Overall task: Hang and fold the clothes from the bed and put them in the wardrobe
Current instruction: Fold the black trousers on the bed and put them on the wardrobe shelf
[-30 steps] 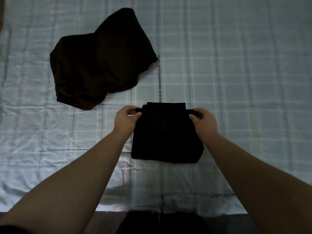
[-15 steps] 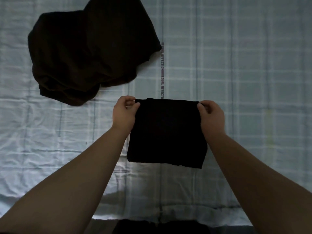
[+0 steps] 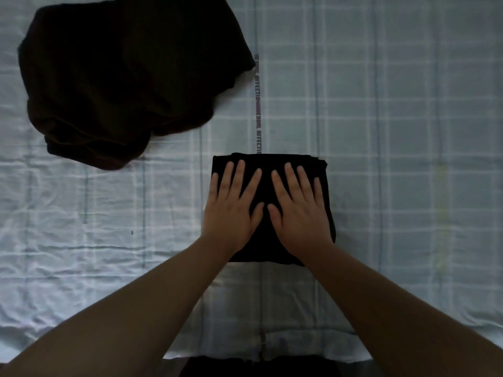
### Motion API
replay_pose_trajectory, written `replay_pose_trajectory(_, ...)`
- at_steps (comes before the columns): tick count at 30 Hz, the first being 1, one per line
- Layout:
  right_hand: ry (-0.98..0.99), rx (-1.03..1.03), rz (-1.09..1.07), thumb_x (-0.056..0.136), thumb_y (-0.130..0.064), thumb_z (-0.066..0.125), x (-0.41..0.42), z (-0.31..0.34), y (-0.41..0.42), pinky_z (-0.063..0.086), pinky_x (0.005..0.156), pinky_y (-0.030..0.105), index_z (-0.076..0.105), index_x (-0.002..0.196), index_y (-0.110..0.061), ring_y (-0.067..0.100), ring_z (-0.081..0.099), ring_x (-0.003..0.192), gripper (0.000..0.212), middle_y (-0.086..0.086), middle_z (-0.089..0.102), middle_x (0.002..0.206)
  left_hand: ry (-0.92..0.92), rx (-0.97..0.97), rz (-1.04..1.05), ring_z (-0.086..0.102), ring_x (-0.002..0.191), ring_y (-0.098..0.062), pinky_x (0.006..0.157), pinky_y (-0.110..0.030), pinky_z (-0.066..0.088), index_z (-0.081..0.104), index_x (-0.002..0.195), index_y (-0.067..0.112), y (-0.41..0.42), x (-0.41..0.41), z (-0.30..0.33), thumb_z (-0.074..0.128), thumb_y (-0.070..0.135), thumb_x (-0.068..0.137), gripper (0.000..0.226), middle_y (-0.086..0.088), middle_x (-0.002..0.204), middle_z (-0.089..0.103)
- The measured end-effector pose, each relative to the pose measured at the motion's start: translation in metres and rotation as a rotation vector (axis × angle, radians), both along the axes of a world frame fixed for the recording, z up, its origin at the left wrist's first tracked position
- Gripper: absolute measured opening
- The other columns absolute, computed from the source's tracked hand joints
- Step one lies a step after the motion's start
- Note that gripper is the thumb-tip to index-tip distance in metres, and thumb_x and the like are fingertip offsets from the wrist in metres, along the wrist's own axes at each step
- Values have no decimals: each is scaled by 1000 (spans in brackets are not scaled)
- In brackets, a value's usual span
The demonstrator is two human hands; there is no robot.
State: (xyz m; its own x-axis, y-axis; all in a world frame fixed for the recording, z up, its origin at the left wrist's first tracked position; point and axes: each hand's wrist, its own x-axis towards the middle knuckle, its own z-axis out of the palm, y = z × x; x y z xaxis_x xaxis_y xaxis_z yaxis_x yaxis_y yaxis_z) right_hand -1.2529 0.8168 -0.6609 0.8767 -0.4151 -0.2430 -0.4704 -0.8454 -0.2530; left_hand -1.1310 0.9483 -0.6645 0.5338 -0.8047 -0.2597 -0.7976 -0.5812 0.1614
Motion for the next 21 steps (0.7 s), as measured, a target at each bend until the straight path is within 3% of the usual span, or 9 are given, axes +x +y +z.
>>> replay_pose_trajectory(12, -17, -91, -13, 101, -44, 34, 12, -49, -8, 9, 123, 57, 23, 160, -21, 29, 13, 154, 64, 9, 17, 167, 1, -8, 37, -4, 154, -30, 124, -50, 2, 11, 160, 26, -10, 10, -45, 31, 48, 96, 70, -13, 167, 4)
replay_pose_trajectory(21, -34, -105, 27, 105, -42, 25, 3, -28, -5, 10, 123, 57, 14, 161, -19, 28, 5, 156, 62, 10, 10, 169, 31, -99, 12, -3, 155, -28, 123, -53, 5, 13, 160, 25, -1, 10, -25, 25, 49, 102, 64, -12, 167, 5)
